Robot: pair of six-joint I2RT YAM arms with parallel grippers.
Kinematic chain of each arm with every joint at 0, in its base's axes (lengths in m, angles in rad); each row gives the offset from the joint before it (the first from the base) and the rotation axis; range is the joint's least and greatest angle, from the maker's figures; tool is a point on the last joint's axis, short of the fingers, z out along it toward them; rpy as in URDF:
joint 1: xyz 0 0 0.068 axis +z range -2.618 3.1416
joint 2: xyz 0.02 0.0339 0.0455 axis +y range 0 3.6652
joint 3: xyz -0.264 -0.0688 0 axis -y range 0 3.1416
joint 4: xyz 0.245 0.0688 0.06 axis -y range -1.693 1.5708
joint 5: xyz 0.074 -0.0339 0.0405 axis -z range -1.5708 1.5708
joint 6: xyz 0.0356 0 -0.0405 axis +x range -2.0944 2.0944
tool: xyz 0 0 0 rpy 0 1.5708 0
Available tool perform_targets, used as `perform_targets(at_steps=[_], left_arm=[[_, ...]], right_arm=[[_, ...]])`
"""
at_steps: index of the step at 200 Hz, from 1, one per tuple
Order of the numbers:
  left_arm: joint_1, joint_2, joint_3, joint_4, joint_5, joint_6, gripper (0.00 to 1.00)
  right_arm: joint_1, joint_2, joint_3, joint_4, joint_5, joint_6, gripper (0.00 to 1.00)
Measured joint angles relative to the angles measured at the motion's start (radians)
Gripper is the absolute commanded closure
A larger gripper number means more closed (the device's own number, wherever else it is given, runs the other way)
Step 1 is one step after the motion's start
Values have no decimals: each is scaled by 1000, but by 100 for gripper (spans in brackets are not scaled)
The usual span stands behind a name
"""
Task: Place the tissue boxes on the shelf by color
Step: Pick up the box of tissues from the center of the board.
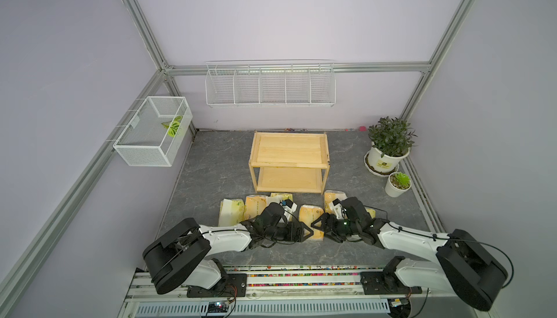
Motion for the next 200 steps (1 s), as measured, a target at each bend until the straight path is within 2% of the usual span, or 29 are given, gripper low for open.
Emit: perform_targets(at_steps=[88,200], left_arm=[[0,39,0,47,27,-1,0],[0,13,0,14,27,1,0]], right_arm=[[0,2,-49,142,-35,80,29],[1,22,-45,171,-55,90,60]])
